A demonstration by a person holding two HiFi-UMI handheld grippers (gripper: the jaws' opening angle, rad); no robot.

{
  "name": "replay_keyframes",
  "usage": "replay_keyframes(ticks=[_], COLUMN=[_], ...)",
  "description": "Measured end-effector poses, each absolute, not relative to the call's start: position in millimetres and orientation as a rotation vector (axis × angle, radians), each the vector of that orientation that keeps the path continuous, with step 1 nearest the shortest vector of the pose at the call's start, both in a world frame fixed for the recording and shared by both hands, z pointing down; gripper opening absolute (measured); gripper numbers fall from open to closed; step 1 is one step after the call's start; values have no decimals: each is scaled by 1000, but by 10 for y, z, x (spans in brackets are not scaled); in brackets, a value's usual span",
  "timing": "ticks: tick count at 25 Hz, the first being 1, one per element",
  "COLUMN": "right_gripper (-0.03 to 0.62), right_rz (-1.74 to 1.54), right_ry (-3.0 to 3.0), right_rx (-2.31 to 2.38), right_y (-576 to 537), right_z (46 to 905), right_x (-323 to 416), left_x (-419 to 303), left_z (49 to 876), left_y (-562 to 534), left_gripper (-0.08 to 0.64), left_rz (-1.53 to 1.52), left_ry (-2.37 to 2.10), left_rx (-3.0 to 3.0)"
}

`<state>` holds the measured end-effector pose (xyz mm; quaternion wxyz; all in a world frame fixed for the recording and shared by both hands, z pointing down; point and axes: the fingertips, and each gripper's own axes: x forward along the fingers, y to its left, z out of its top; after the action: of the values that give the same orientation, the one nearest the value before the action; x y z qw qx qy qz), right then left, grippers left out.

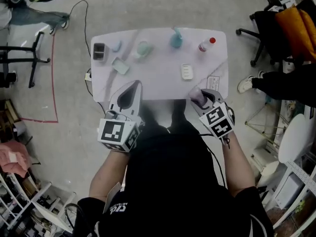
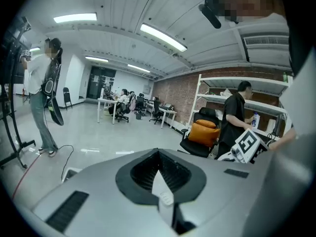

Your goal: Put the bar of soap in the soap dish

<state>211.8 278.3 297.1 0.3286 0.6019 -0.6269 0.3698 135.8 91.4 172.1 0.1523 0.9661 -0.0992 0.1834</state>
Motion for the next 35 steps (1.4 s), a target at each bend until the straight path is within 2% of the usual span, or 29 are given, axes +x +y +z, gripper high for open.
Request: replay_keyframes(ticks=[11,27,35], right_gripper=[212,212,212], right_rz=[1055,1191,1238], right_ry=[-1616,-1522,-1524], right_rx=[1678,1577,1528], right_y=[3327,2784,2565], right_z=[3053,3899,4636], right_x=[2786,2729,2904], left_x=[1964,1864,1977], left_z=[1564,2468,3016], left_y=[1469,907,935], left_gripper=[8,8,8], left_rz=[553,628,642], left_ry=[-198,-162,-149], left_rx=[2800,2668,2608])
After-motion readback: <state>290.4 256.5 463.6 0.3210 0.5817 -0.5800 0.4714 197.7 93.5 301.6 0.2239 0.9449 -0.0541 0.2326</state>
